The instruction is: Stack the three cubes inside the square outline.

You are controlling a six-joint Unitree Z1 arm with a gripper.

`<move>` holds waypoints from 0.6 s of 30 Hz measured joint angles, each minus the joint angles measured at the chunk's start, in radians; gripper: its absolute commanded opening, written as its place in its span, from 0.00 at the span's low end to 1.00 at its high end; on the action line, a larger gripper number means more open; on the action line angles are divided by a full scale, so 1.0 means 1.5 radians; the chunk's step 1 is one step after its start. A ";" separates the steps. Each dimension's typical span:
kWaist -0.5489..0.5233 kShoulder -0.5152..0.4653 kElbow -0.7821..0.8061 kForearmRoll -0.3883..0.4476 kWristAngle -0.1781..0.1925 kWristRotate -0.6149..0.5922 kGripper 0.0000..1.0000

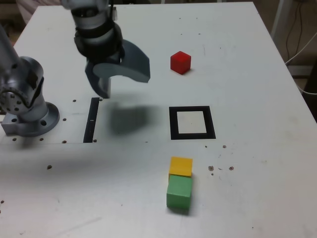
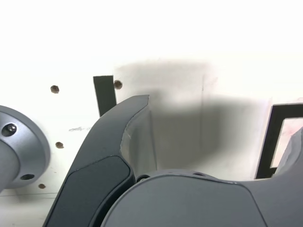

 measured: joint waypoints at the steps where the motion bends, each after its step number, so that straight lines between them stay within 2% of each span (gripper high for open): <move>1: 0.010 0.000 -0.004 0.001 0.000 0.000 1.00; 6: 0.069 0.009 -0.045 0.009 0.000 0.035 1.00; 12: 0.150 0.074 -0.159 0.098 -0.010 0.140 0.98; 14: 0.180 0.095 -0.202 0.126 -0.020 0.168 0.97; 18: 0.229 0.153 -0.271 0.153 -0.055 0.201 0.96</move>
